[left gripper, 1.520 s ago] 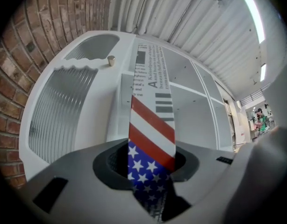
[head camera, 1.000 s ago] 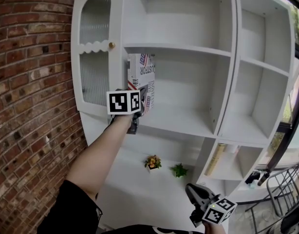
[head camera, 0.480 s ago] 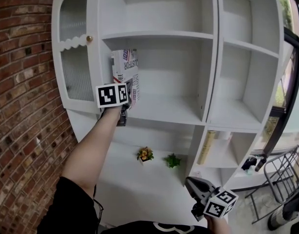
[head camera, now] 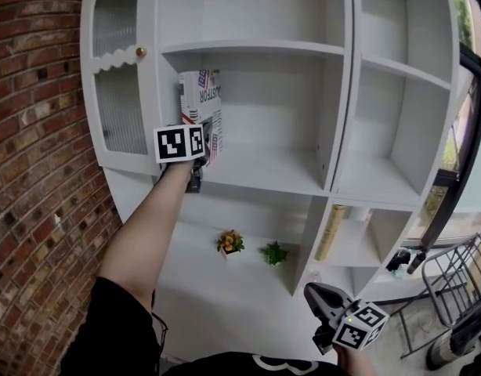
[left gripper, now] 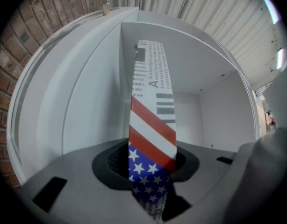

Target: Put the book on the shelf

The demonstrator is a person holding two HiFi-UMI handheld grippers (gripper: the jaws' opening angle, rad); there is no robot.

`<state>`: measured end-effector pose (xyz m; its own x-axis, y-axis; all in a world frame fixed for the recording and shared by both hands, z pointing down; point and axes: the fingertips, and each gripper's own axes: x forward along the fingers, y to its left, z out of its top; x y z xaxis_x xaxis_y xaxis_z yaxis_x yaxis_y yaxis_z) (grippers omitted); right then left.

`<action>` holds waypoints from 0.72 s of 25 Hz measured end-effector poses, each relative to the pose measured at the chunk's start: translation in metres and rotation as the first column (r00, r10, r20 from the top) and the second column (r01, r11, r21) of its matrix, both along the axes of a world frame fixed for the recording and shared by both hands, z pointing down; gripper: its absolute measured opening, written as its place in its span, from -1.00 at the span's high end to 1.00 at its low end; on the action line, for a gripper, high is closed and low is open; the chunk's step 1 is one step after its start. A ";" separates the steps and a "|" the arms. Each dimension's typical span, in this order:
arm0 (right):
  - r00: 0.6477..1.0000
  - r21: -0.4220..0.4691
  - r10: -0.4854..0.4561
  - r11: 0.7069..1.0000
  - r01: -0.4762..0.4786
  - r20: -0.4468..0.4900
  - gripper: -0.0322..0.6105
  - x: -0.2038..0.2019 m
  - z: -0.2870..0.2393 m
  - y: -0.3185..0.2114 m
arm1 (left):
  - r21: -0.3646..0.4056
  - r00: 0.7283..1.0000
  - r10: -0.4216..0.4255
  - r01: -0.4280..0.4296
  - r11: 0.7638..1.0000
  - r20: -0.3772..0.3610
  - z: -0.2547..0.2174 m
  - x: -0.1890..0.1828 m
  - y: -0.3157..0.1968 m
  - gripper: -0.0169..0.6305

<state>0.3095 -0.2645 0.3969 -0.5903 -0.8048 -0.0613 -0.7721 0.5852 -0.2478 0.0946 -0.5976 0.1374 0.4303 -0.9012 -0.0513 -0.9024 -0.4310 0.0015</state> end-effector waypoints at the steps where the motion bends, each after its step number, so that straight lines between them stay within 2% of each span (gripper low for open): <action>1: 1.000 -0.002 0.001 1.000 -0.001 -0.001 0.86 0.000 0.000 0.000 | -0.001 1.000 0.005 -0.005 1.000 0.005 0.000 0.000 0.000 0.46; 3: 1.000 -0.007 0.001 1.000 -0.001 -0.002 0.86 0.000 0.001 0.001 | 0.005 1.000 0.012 -0.012 1.000 0.011 -0.002 0.002 0.003 0.44; 6: 1.000 -0.010 -0.004 1.000 0.004 -0.006 0.87 -0.004 0.000 0.001 | 0.024 0.999 0.044 -0.045 0.999 0.010 -0.005 0.007 0.011 0.12; 9: 1.000 -0.007 -0.005 1.000 0.005 -0.008 0.87 -0.011 -0.003 -0.001 | 0.031 0.996 0.090 -0.090 0.995 -0.001 -0.008 0.011 0.020 -0.10; 13: 1.000 -0.009 -0.014 1.000 0.014 -0.003 0.86 -0.030 -0.005 -0.002 | 0.048 0.991 0.135 -0.135 0.990 -0.014 -0.006 0.010 0.039 -0.19; 18: 1.000 0.002 -0.032 1.000 0.032 0.000 0.86 -0.060 -0.015 -0.003 | 0.078 0.980 0.196 -0.197 0.977 0.010 0.002 0.002 0.075 -0.19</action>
